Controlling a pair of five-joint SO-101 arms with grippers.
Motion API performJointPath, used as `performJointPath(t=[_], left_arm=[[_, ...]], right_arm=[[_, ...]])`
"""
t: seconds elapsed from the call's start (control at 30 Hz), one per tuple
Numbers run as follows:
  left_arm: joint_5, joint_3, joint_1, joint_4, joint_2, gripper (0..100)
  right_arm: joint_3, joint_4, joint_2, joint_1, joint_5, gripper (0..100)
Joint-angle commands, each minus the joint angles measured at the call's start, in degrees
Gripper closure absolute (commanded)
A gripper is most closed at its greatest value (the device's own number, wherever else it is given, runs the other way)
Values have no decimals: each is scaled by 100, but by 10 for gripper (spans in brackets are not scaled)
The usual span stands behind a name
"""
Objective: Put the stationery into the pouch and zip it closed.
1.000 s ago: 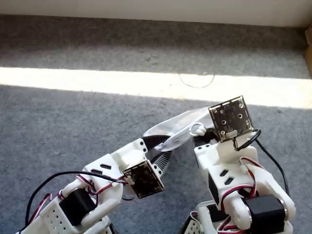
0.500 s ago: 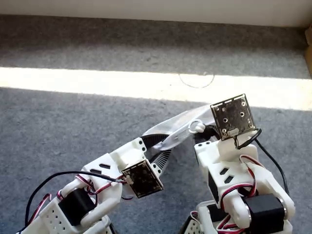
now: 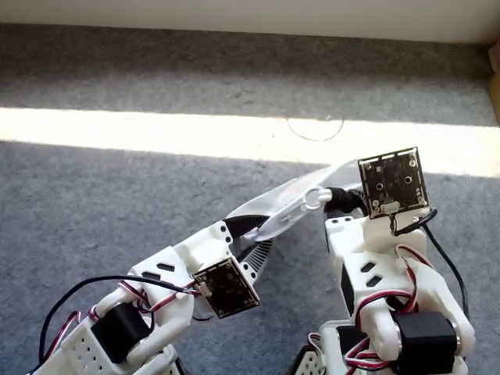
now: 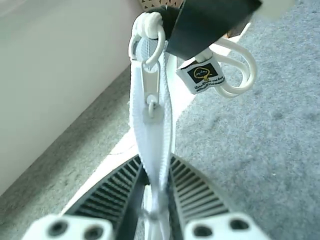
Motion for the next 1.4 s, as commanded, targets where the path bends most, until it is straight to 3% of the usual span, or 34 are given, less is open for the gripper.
performJointPath(t=[0.0, 0.4, 0.67, 1.37], left_arm=[[-26, -154, -101, 281, -4, 993], [-26, -154, -321, 299, -4, 993], [-26, -154, -435, 299, -4, 993], [-26, -154, -444, 308, -4, 993]], right_arm=[[-268, -426, -31, 321, -35, 993], [-268, -426, -31, 356, -18, 993], [-259, -787, -40, 1130, 132, 993], [-251, -866, -40, 1165, 132, 993]])
